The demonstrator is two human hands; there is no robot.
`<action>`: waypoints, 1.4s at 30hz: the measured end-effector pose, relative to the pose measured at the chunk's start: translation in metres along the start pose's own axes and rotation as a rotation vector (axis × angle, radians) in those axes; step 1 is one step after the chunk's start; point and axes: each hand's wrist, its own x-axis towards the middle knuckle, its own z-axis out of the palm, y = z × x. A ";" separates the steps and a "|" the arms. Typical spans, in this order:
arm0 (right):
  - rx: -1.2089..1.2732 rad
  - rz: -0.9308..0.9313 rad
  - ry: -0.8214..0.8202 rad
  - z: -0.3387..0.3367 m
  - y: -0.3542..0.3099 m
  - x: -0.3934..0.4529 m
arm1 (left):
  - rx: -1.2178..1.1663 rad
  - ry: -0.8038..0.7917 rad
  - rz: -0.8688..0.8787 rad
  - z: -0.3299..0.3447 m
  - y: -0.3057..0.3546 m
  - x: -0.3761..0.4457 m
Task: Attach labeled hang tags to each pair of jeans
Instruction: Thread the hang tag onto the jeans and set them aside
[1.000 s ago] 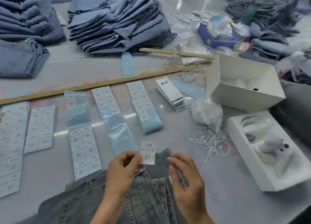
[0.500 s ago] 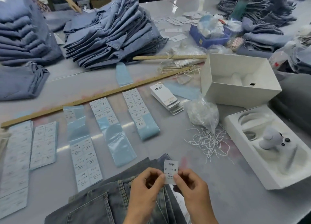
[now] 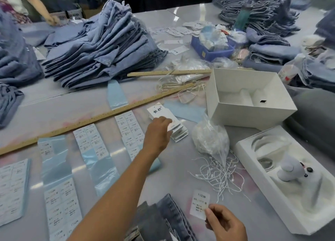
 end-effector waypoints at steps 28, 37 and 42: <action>-0.034 0.079 -0.020 0.004 0.010 0.008 | -0.024 -0.135 0.080 -0.026 -0.041 0.071; -0.026 0.108 -0.013 0.009 0.013 0.006 | -0.258 0.050 -0.048 -0.046 -0.044 0.083; -0.026 0.107 -0.016 0.014 0.015 0.000 | -0.465 0.141 -0.123 -0.061 -0.039 0.076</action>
